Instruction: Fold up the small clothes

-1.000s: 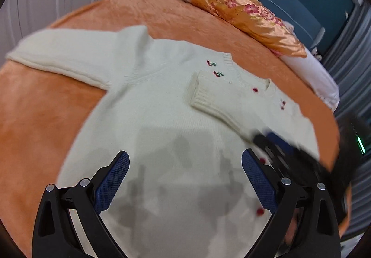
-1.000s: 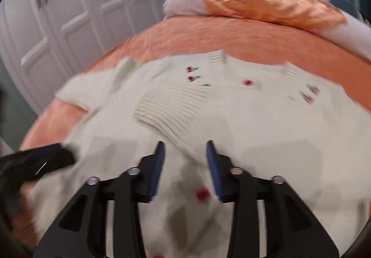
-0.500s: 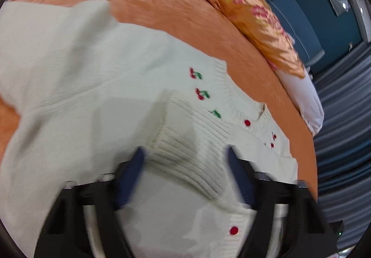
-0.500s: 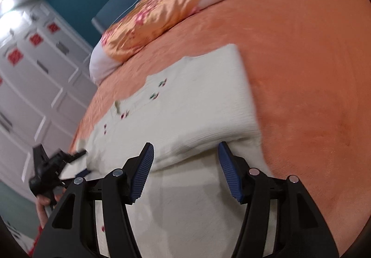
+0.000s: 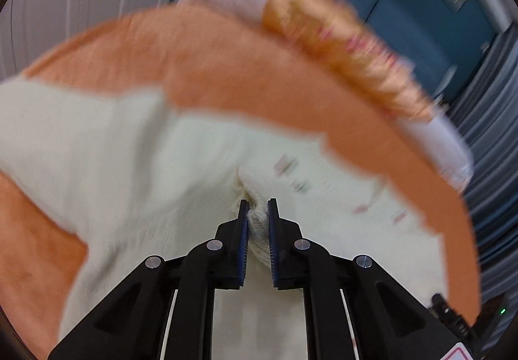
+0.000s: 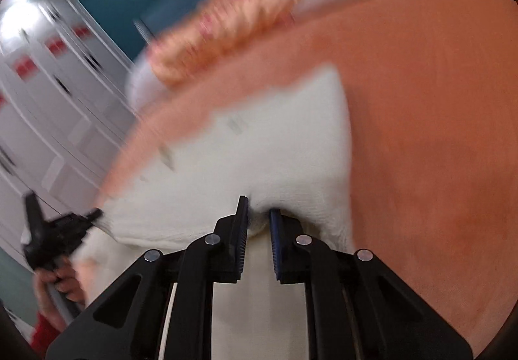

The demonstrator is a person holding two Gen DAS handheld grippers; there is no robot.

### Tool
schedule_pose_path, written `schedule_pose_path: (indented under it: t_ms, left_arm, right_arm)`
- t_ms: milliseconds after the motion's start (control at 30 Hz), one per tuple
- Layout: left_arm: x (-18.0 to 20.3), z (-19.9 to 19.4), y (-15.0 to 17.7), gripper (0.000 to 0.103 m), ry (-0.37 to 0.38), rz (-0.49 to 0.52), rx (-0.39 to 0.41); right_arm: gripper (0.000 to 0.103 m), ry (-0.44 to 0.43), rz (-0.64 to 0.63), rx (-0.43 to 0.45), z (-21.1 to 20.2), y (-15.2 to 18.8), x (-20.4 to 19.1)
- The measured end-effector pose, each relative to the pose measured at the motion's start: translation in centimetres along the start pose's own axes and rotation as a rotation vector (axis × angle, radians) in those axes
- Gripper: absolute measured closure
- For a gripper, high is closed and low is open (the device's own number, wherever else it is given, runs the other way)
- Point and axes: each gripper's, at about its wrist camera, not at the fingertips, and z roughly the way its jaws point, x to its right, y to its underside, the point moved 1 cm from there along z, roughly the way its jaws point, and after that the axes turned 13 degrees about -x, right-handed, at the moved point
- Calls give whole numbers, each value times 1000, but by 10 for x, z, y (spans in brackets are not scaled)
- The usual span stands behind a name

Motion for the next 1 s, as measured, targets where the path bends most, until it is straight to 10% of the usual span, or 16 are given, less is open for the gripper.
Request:
schedule_pose_path:
  t_ms: [367, 567, 1000]
  left_arm:
    - [-8, 22, 33, 83, -106, 42, 87]
    - [-12, 23, 37, 81, -117, 51, 98]
    - [-34, -4, 35, 65, -12, -30, 95]
  right_arm:
    - [90, 196, -63, 158, -57, 16, -25]
    - [90, 316, -163, 33, 5, -14, -51]
    - [103, 284, -85, 111, 8, 7, -16]
